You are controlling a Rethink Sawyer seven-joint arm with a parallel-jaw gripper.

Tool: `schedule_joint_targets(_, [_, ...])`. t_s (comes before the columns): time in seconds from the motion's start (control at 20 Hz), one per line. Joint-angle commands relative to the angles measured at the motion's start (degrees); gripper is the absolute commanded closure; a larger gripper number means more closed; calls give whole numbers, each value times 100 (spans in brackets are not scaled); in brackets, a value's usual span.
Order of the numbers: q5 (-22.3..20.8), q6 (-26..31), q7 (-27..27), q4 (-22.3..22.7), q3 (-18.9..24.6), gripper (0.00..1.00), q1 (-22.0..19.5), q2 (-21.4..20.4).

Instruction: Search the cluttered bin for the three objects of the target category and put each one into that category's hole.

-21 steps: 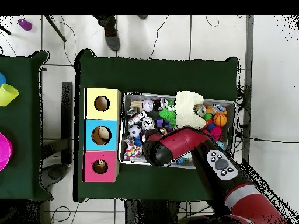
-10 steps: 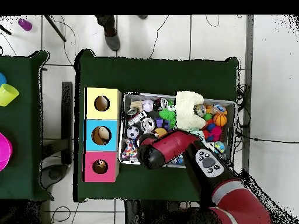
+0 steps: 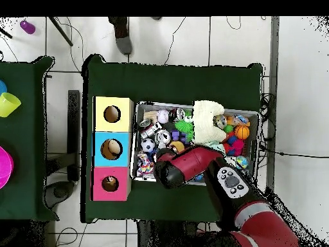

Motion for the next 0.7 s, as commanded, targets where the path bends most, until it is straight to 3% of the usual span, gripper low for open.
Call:
schedule_joint_targets(0.05, [-6, 126, 548, 218, -452, 100, 205, 183])
schedule_joint_targets(0.55, [186, 238, 388, 463, -356, 100, 124, -19])
schedule_joint_targets(0.7, [396, 505, 263, 730, -202, 100, 56, -401])
